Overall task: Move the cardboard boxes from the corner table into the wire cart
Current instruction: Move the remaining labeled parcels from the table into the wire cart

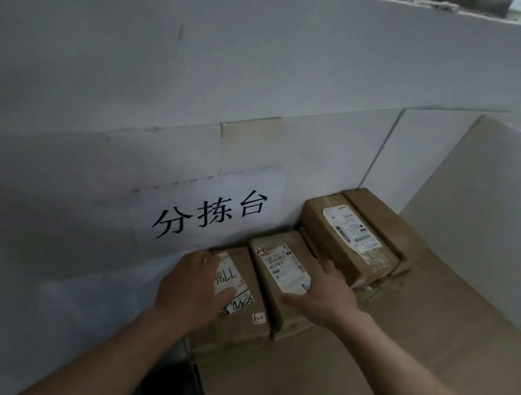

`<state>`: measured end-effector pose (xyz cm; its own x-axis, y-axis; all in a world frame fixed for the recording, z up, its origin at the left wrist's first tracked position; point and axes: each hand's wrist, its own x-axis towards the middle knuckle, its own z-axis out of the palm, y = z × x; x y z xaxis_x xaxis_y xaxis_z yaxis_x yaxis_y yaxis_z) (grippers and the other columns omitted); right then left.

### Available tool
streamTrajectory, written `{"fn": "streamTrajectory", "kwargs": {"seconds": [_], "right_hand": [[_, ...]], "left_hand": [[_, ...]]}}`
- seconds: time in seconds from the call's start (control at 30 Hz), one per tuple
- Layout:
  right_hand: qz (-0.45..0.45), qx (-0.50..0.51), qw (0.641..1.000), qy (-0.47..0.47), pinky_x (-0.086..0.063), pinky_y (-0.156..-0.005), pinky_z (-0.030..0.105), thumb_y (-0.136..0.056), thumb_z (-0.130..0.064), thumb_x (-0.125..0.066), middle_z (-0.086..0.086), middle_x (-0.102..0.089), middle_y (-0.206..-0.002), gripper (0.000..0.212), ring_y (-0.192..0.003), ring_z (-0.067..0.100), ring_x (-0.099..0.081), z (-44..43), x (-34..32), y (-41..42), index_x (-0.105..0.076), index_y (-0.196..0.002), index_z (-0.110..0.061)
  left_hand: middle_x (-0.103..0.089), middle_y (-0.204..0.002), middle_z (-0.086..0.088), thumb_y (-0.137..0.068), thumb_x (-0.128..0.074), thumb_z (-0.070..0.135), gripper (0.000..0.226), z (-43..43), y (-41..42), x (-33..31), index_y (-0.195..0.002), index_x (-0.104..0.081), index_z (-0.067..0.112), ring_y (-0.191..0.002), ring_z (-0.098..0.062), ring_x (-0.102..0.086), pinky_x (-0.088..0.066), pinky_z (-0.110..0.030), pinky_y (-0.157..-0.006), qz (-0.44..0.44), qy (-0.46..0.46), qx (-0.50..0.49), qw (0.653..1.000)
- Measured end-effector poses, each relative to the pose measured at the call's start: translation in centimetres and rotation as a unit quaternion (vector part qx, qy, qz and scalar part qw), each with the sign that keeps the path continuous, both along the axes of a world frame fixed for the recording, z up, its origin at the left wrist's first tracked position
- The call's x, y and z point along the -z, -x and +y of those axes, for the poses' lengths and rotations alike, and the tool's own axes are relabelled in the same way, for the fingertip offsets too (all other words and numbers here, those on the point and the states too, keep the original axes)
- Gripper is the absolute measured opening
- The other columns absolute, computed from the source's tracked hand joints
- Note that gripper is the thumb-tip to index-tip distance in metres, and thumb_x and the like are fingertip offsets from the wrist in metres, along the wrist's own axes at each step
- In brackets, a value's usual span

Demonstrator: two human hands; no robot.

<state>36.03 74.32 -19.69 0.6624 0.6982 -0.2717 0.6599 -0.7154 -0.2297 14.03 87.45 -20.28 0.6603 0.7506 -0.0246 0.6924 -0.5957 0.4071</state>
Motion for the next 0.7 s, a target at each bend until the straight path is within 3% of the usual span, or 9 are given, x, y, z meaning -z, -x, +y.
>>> {"fn": "streamTrajectory", "kwargs": {"seconds": [0.2, 0.3, 0.4, 0.57, 0.7], "right_hand": [[0.005, -0.02, 0.999, 0.041, -0.038, -0.113, 0.051, -0.052, -0.088, -0.064, 0.012, -0.023, -0.161, 0.122, -0.143, 0.036, -0.033, 1.0, 3.5, -0.8, -0.019, -0.154, -0.039], [0.0, -0.024, 0.998, 0.059, -0.03, -0.115, 0.053, -0.051, -0.089, -0.062, 0.018, -0.013, -0.163, 0.127, -0.147, 0.041, -0.022, 1.3, 4.3, -0.6, -0.011, -0.156, -0.039], [-0.002, -0.016, 0.998, 0.063, -0.029, -0.114, 0.051, -0.045, -0.089, -0.055, 0.02, -0.014, -0.159, 0.129, -0.145, 0.041, -0.02, 1.3, 4.3, -0.1, -0.013, -0.156, -0.038], [-0.016, 0.005, 0.999, 0.031, -0.037, -0.103, 0.046, -0.041, -0.091, -0.048, 0.013, -0.03, -0.139, 0.125, -0.126, 0.035, -0.036, -0.5, 4.9, 1.9, -0.023, -0.149, -0.034], [0.003, 0.018, 1.0, 0.024, -0.039, -0.105, 0.045, -0.045, -0.093, -0.051, 0.008, -0.028, -0.137, 0.121, -0.126, 0.032, -0.034, -2.0, 4.7, 3.2, -0.022, -0.148, -0.036]], "left_hand": [[-0.033, -0.147, 0.002, -0.085, -0.067, 0.058, 0.064, -0.2, 0.6, 3.2, -0.134, -0.046, 0.022, -0.124, -0.02, -0.047, -0.053, -0.04, -0.095, 0.016, 0.062, -0.024, 0.998], [-0.033, -0.151, -0.001, -0.085, -0.069, 0.056, 0.074, -0.1, 0.8, 4.4, -0.143, -0.038, 0.022, -0.131, -0.023, -0.044, -0.05, -0.042, -0.1, 0.027, 0.108, -0.046, 0.993], [-0.025, -0.157, -0.003, -0.086, -0.073, 0.044, 0.08, -0.2, 1.0, 5.1, -0.15, -0.032, 0.021, -0.134, -0.024, -0.044, -0.047, -0.041, -0.104, 0.004, 0.141, -0.055, 0.988], [-0.018, -0.16, -0.004, -0.079, -0.084, 0.027, 0.095, -0.6, 1.7, 5.9, -0.154, -0.028, 0.018, -0.135, -0.025, -0.043, -0.045, -0.041, -0.107, -0.059, 0.167, -0.08, 0.981], [-0.035, -0.15, -0.001, -0.063, -0.094, 0.018, 0.103, -0.6, 2.1, 6.1, -0.146, -0.032, 0.025, -0.126, -0.02, -0.048, -0.05, -0.041, -0.1, -0.131, 0.205, -0.103, 0.964]]}}
